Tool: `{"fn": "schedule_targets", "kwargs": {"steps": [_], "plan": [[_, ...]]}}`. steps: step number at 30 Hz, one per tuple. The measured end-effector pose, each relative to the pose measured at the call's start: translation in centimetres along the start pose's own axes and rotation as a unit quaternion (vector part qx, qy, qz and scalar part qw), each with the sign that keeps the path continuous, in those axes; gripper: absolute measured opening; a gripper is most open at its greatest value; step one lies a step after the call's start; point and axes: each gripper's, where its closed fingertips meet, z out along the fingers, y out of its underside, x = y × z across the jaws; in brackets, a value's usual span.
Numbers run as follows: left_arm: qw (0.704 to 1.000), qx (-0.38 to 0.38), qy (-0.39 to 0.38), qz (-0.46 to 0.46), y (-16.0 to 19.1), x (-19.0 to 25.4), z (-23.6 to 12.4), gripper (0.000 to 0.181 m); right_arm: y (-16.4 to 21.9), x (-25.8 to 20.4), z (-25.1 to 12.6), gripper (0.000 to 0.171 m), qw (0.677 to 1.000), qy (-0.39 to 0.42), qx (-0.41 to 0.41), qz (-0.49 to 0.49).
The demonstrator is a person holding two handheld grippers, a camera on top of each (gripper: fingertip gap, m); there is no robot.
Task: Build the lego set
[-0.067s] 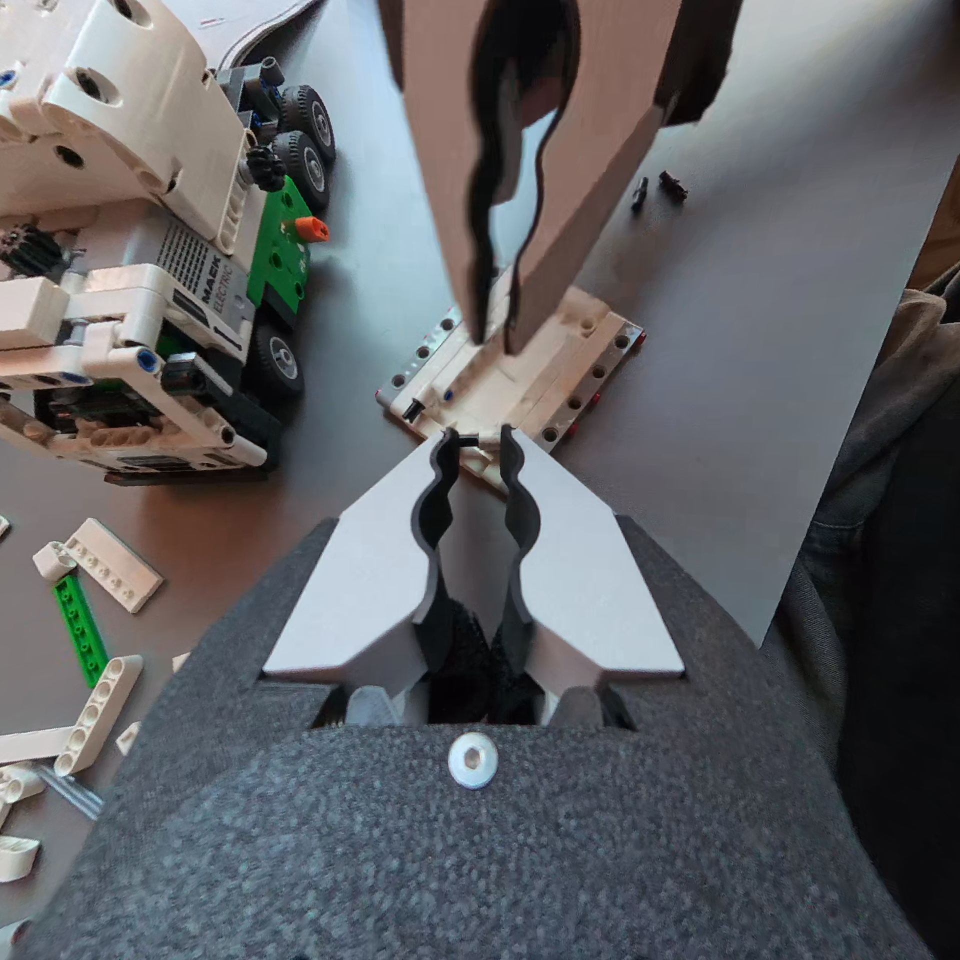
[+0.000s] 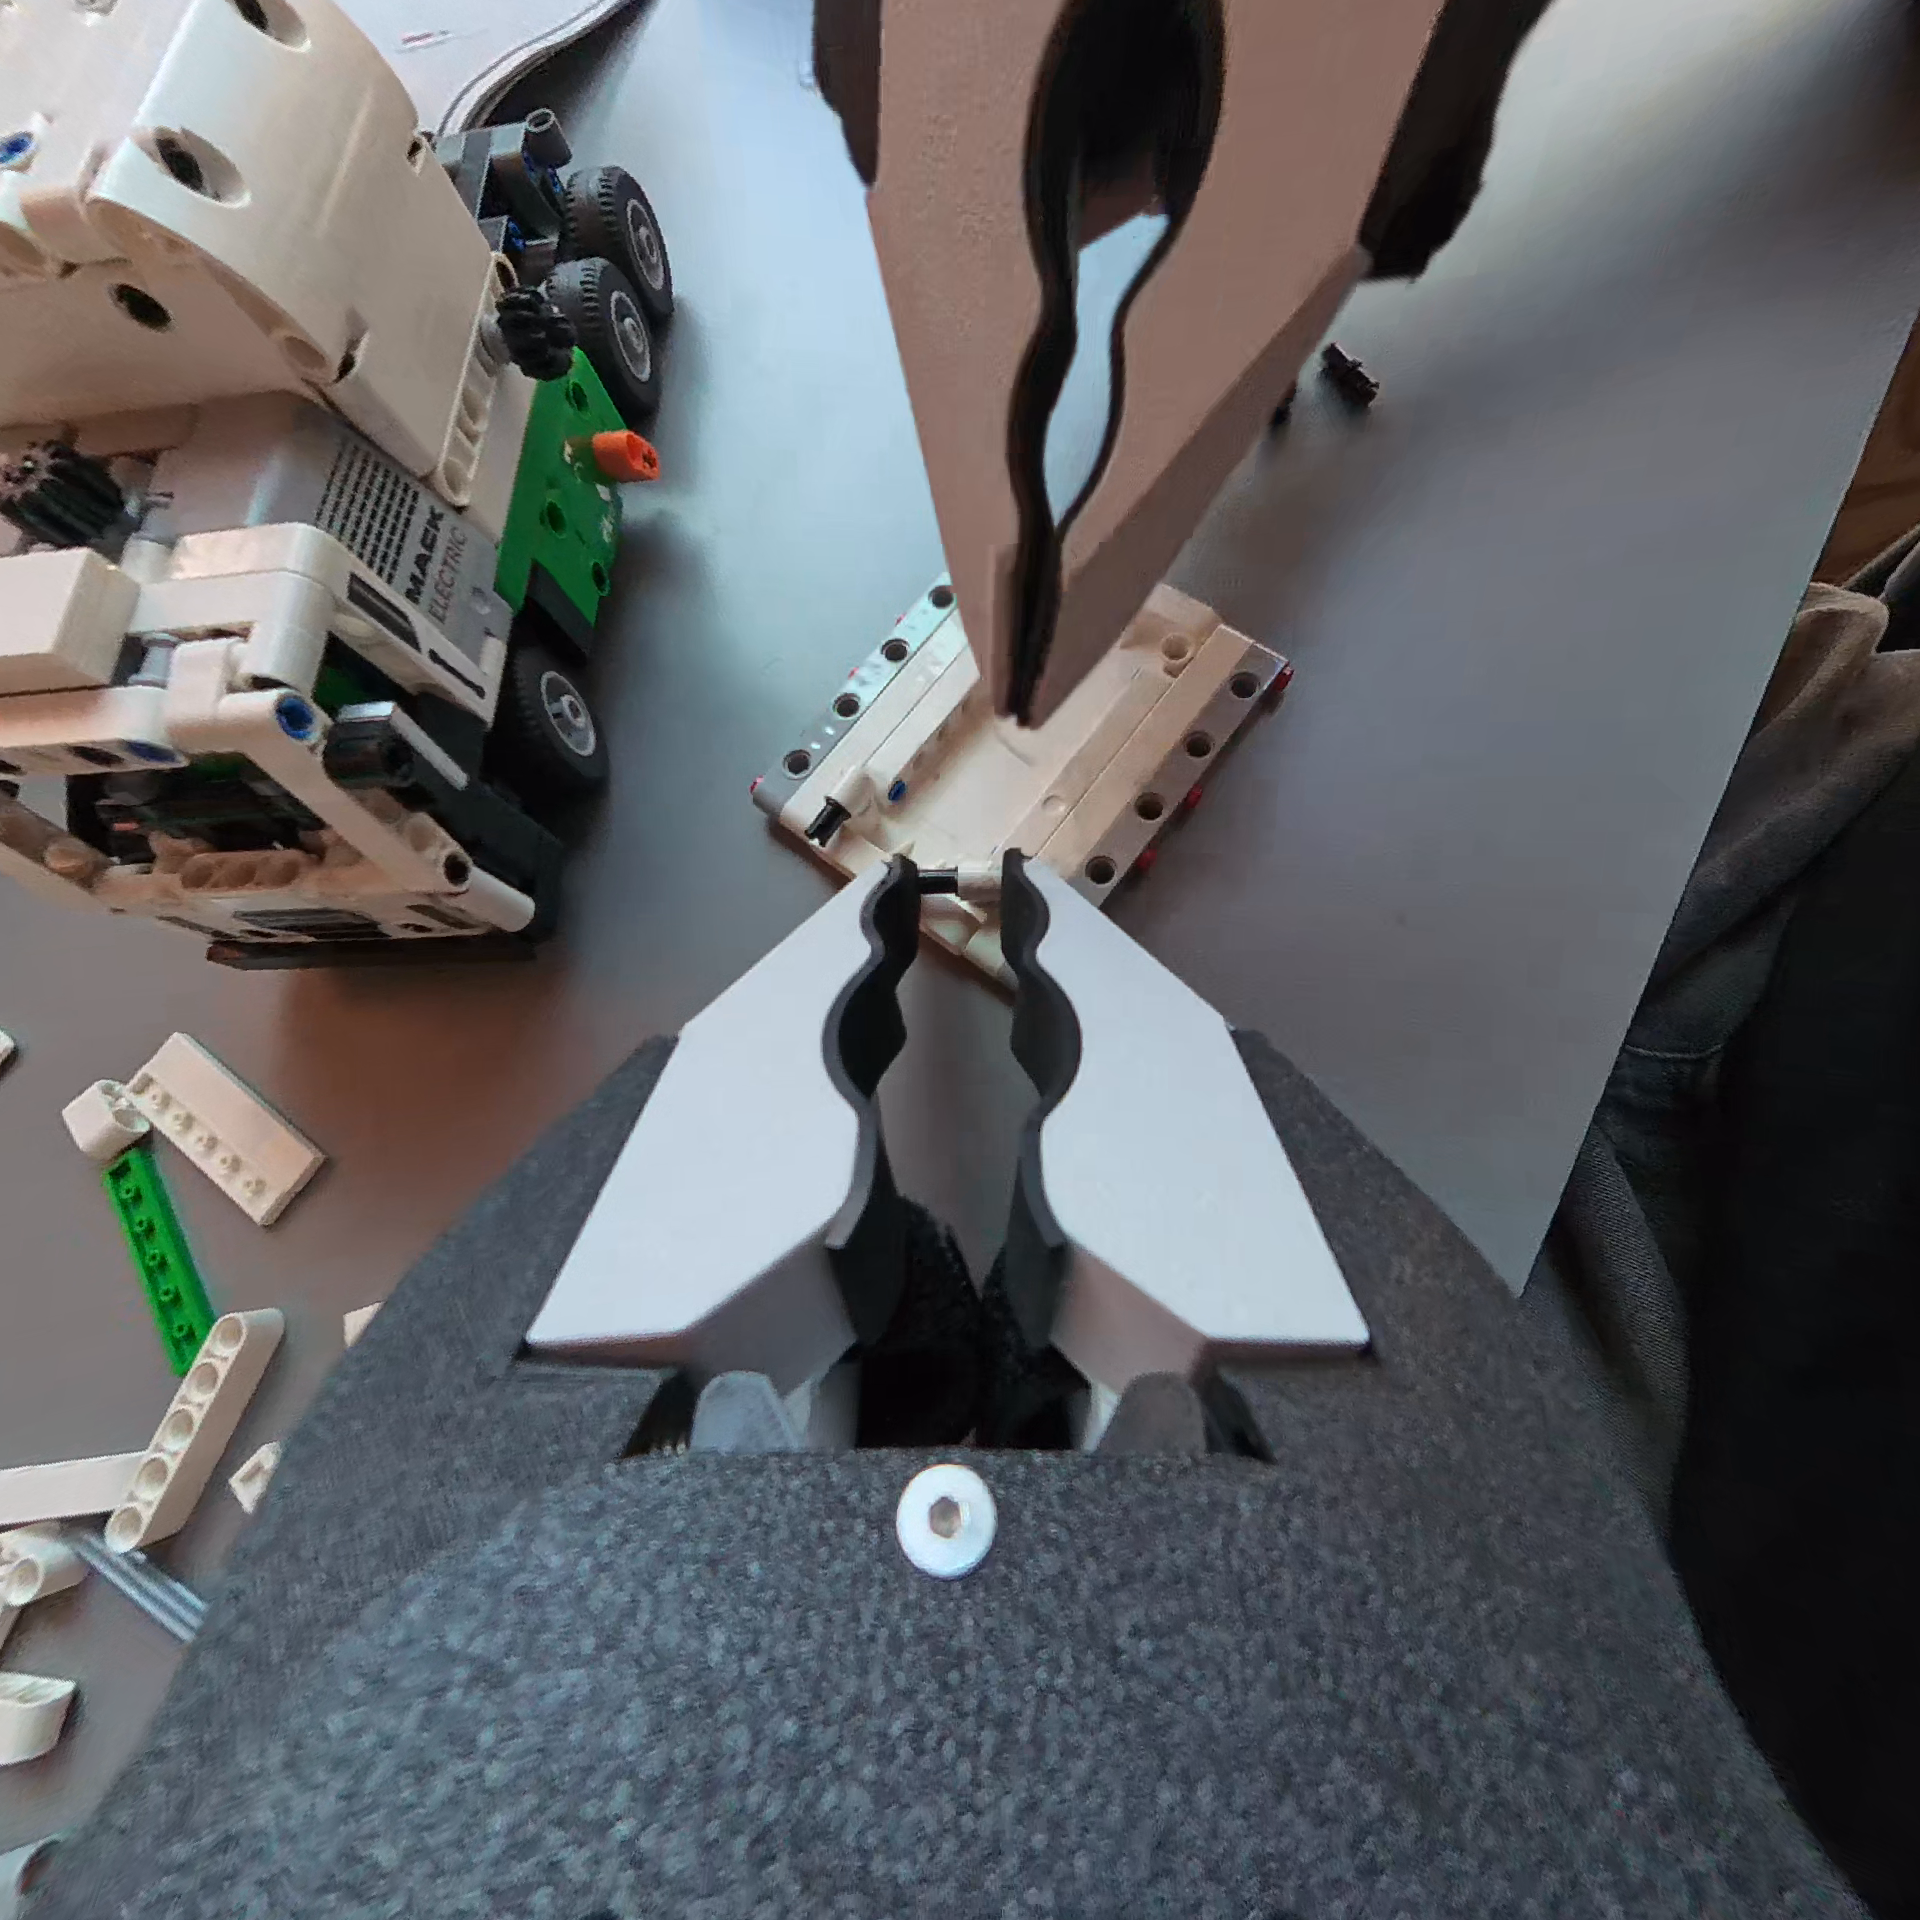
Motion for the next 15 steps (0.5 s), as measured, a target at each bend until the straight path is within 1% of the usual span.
{"fn": "schedule_targets", "kwargs": {"steps": [2,4,5,9,15], "plan": [[1.000,-0.001,0.001,-0.002,0.0,0.0,0.0,0.014,0.6,-0.3,1.0,0.000,0.999,0.013,-0.024,-0.029],[1.000,-0.001,0.001,-0.003,0.0,0.0,0.0,0.014,1.1,-0.5,1.9,0.000,0.999,0.011,-0.039,-0.031],[1.000,-0.001,0.001,-0.002,0.0,0.0,0.0,0.014,1.9,-0.5,2.4,0.000,0.998,0.011,-0.061,-0.032],[1.000,-0.001,0.001,-0.001,0.0,0.0,0.0,0.013,2.0,-1.2,2.8,0.000,0.997,0.004,-0.068,-0.037],[1.000,-0.001,-0.005,0.007,0.0,0.0,-0.1,0.013,2.0,-1.0,2.9,0.000,0.998,-0.007,-0.066,-0.002]]}}
